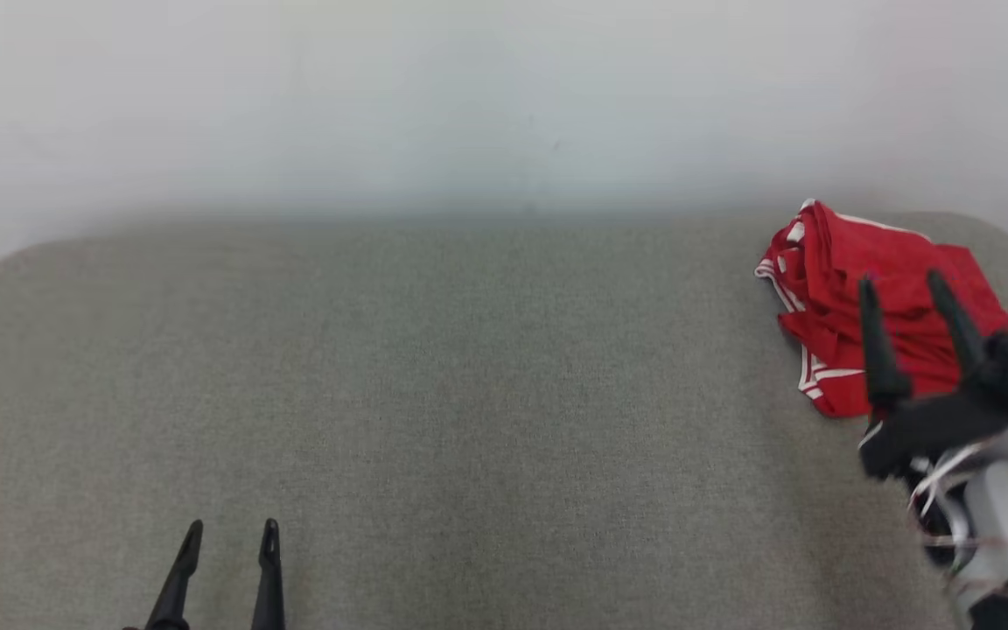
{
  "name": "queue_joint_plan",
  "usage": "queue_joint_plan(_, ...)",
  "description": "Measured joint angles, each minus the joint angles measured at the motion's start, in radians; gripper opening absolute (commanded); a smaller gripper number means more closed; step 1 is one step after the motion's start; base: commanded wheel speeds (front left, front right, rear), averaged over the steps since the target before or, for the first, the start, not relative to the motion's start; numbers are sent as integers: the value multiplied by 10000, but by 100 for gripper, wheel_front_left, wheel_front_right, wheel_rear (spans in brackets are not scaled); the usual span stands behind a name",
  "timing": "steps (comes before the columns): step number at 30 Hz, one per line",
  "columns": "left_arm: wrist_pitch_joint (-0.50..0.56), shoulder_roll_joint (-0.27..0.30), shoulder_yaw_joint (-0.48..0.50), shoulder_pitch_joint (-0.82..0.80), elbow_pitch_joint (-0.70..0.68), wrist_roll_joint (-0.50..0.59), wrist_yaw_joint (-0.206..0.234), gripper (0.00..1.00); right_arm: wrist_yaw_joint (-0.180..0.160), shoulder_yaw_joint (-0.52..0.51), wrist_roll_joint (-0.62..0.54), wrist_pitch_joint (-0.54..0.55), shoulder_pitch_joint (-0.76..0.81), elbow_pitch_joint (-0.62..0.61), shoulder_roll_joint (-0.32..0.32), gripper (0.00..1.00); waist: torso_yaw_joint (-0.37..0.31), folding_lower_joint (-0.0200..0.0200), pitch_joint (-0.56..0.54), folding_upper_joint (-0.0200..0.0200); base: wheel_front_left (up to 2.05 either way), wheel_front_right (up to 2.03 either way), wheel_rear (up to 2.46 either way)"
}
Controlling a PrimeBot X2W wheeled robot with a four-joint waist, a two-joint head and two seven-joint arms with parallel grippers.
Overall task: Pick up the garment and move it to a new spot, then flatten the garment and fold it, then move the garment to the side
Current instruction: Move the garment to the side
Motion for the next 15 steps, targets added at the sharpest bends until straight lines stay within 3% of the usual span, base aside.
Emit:
queue_joint_plan(9,0,-29,-111,148,115,88,27,100,0,-1419,-1941,-4,3335,-3070,1969,100,252,1,-479,1,0,0,0)
queue_joint_plan(15,0,-35,-113,307,86,58,134,100,0,-1933,-2558,-4,4821,-4309,2717,100,308,1,-720,1,0,0,0)
